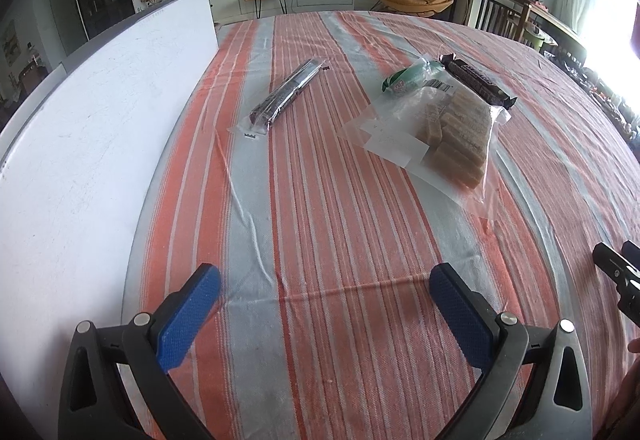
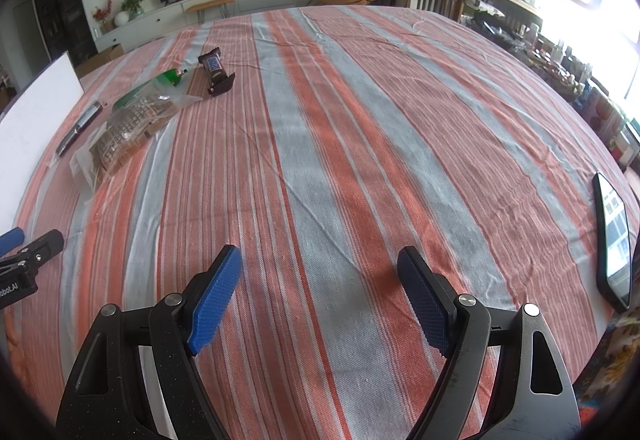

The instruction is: Organize snacks

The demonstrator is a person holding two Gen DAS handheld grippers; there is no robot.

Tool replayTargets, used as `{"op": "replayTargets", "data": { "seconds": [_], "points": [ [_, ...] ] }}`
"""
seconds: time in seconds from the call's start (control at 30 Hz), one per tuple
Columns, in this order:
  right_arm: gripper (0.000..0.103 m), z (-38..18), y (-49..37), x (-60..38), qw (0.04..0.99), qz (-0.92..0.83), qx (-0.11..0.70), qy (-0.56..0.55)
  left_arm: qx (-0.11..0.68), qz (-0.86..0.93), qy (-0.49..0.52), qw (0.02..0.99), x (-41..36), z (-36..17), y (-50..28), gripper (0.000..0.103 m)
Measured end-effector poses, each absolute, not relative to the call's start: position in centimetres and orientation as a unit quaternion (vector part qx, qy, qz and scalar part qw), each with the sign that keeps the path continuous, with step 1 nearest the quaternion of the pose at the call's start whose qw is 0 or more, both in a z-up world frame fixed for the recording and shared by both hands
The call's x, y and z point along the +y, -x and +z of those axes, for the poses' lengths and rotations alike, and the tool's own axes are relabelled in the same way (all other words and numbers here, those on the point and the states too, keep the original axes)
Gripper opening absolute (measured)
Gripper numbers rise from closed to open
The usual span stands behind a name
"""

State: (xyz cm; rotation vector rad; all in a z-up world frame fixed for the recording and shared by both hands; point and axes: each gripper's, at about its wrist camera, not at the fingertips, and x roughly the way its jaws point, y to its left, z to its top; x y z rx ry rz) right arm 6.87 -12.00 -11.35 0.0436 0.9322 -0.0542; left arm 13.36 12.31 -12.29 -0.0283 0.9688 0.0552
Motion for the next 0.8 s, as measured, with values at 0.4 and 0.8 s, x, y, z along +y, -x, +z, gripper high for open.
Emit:
{"op": "replayTargets", "data": {
  "seconds": [0.4,0.8],
  "points": [
    [0.083,-7.2,-17.1,-5.0,0.820,0.119,0.534,-0.168,0.463,0.032,0.014,0.886,12.2,-12.2,-13.3,0.103],
    [0.085,-10.6,-22.9,4.9,0.830,0.097,0.549,0.026,0.463,0.031,0.012,0.886,12.1,-12.1,-13.2,0.103]
  ]
}}
